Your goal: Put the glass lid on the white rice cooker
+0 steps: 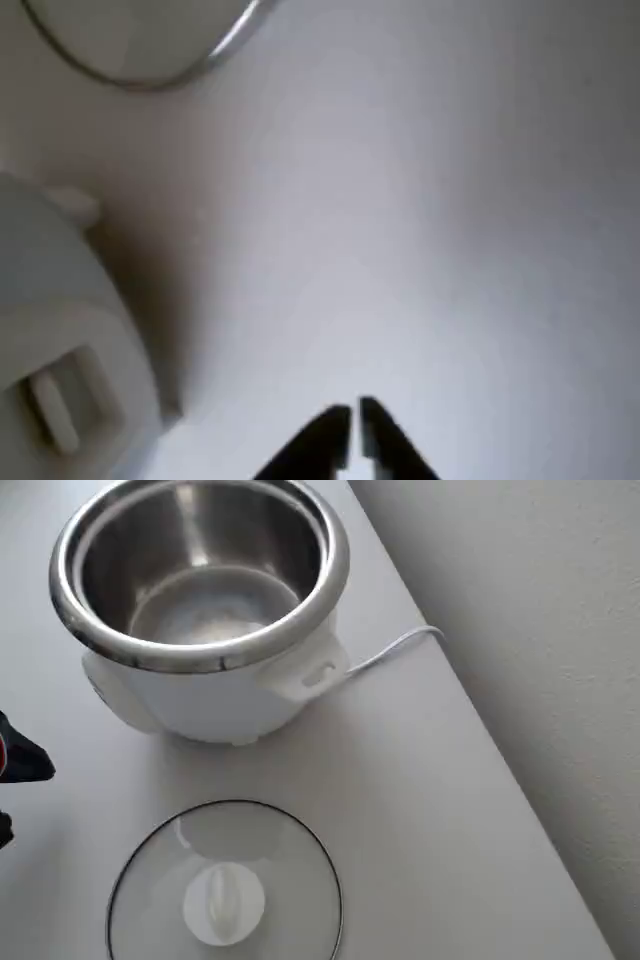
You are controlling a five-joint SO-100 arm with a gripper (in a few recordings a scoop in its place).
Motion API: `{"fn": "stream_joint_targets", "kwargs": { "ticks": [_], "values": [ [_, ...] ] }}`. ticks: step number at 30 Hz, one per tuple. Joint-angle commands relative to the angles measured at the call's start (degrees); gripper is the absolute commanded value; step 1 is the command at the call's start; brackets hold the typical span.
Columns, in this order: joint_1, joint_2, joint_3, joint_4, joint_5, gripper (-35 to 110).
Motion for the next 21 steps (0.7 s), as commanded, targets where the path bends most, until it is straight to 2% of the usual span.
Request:
{"fn": "stream_joint_targets", "kwargs": {
  "ticks": [1,6,9,12,15,17,21],
  "values": [
    [-1.0,0.4,0.1,-1.1,-0.7,2],
    [4.9,0.4,2.0,-8.6,-0.7,1],
    [13.4,0.3,5.1,-19.2,-0.3,1],
    [20.0,0.4,5.1,-25.3,-2.0,2],
    [21.6,0.3,5.2,-29.0,-3.3,12],
    [20.0,-1.8,5.3,-32.8,-3.7,13],
    [20.6,-22.0,5.4,-57.0,-5.4,16]
  ]
}}
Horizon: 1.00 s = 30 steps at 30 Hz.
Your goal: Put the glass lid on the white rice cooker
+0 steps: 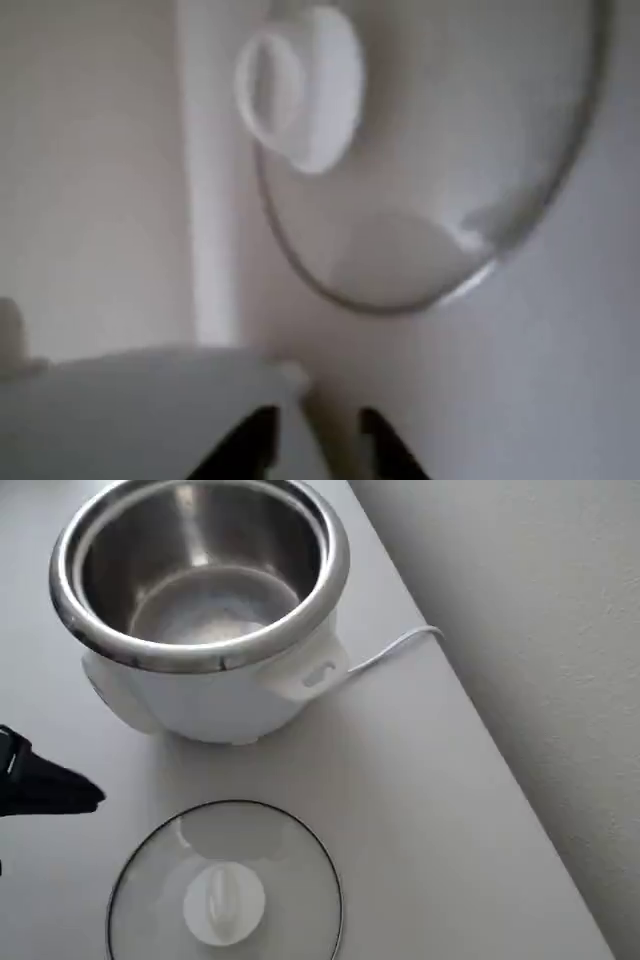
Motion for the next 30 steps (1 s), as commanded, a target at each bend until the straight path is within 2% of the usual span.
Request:
{"fn": "stream_joint_targets", "kwargs": {
  "ticks": [1,6,13,30],
  "values": [
    [1.8,-20.1,-1.0,-26.7,-2.1,16],
    [4.0,-43.9,-8.3,-43.9,-2.6,18],
    [10.3,-70.3,-25.0,-54.0,-3.3,17],
    [12.0,-91.8,-45.8,-57.0,-5.3,14]
  ]
}}
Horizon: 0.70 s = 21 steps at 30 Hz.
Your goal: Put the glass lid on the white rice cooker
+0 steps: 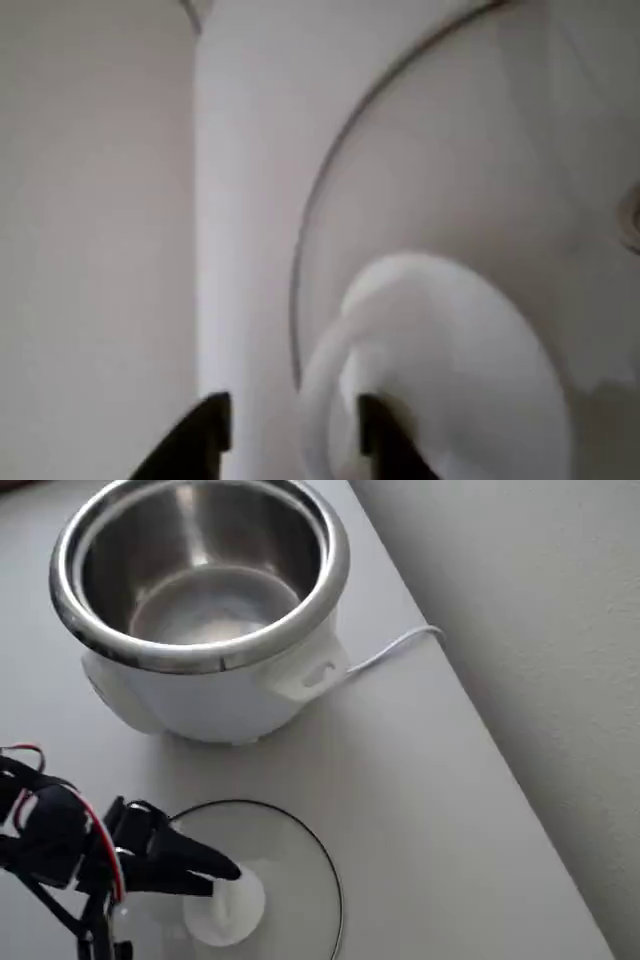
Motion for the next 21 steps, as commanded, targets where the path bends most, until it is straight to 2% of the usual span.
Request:
{"fn": "stream_joint_targets", "kwargs": {
  "ticks": [1,6,11,14,21],
  "values": [
    [0.8,-1.8,-6.2,-2.0,-1.7,13],
    [0.7,-4.1,-7.6,-4.6,-2.2,0],
    [0.9,1.6,-7.0,-3.2,2.3,0],
    [1.6,9.8,-7.0,3.9,5.6,0],
    [2.1,35.4,-6.9,27.6,10.5,0]
  ]
}}
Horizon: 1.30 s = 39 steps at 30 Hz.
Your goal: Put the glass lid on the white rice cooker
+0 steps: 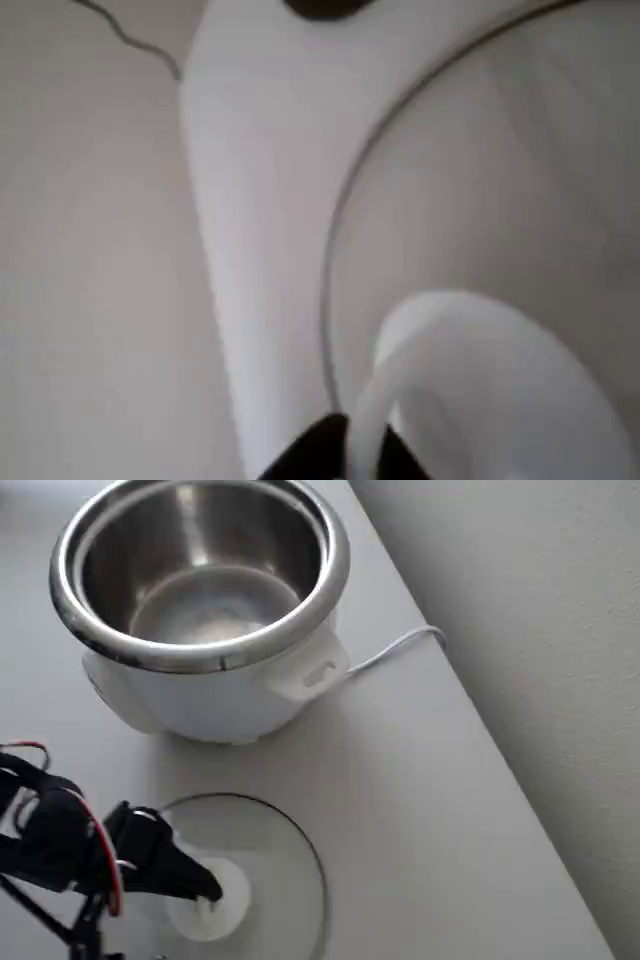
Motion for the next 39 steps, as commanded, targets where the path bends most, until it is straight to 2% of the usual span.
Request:
{"fn": "stream_joint_targets", "kwargs": {
  "ticks": [1,12,26,39],
  "values": [
    [0.9,24.3,-3.3,10.2,1.9,0],
    [-3.4,35.3,-11.8,16.3,-0.9,0],
    [-6.1,36.3,-33.9,25.2,-2.4,0],
    [-20.7,33.2,-52.9,28.7,-13.3,0]
  ]
}}
